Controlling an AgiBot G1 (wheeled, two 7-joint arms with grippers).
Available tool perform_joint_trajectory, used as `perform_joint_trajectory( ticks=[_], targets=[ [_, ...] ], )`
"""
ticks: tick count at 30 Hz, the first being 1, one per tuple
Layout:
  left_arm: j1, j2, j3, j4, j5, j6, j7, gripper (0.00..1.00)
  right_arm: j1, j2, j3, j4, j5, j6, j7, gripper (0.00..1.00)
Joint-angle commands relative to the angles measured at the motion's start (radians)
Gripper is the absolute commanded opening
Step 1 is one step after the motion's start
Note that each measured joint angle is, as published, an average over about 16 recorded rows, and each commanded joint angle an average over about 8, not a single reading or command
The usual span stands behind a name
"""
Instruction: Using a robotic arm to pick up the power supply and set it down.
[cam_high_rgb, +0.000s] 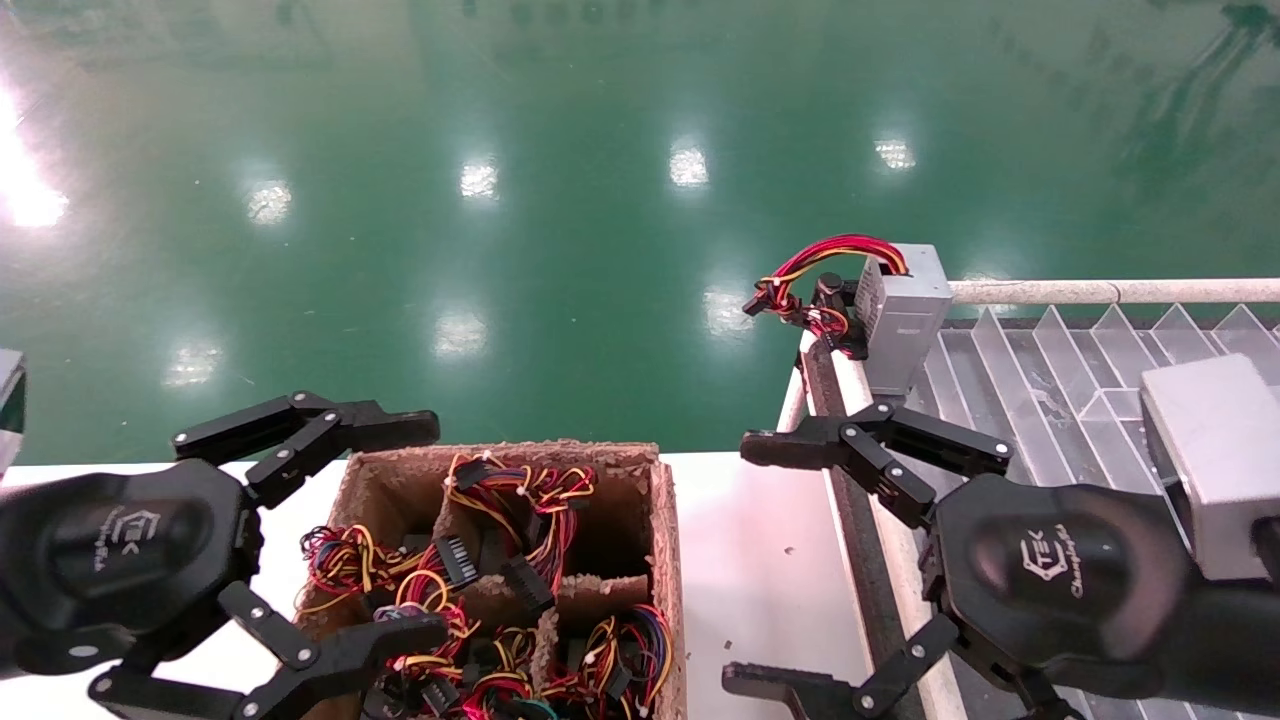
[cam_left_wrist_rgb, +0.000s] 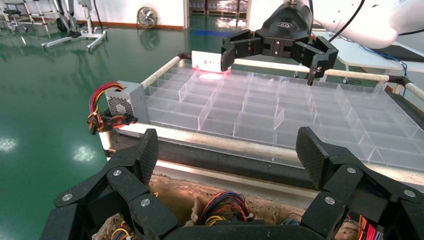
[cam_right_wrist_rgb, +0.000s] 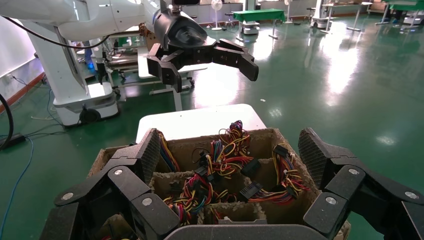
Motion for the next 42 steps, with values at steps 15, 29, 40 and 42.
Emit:
perform_joint_trajectory(
  ticks=[15,29,40,42],
  targets=[
    [0.000,0.000,0.000,0.000,0.000,0.000,0.000,0.00,0.010,-0.002,-0.010,-0.002,-0.023,0.000,0.002,1.00],
    [0.000,0.000,0.000,0.000,0.000,0.000,0.000,0.00,0.130,-0.181,-0.147,-0.067,-0.220,0.043,0.043,1.00],
    [0.000,0.000,0.000,0.000,0.000,0.000,0.000,0.00,0.226,-0.430,-0.265,-0.324,-0.332,0.000,-0.043,0.79],
    [0.000,0.000,0.000,0.000,0.000,0.000,0.000,0.00,0.241,-0.466,-0.280,-0.371,-0.345,-0.013,-0.061,0.54]
  ],
)
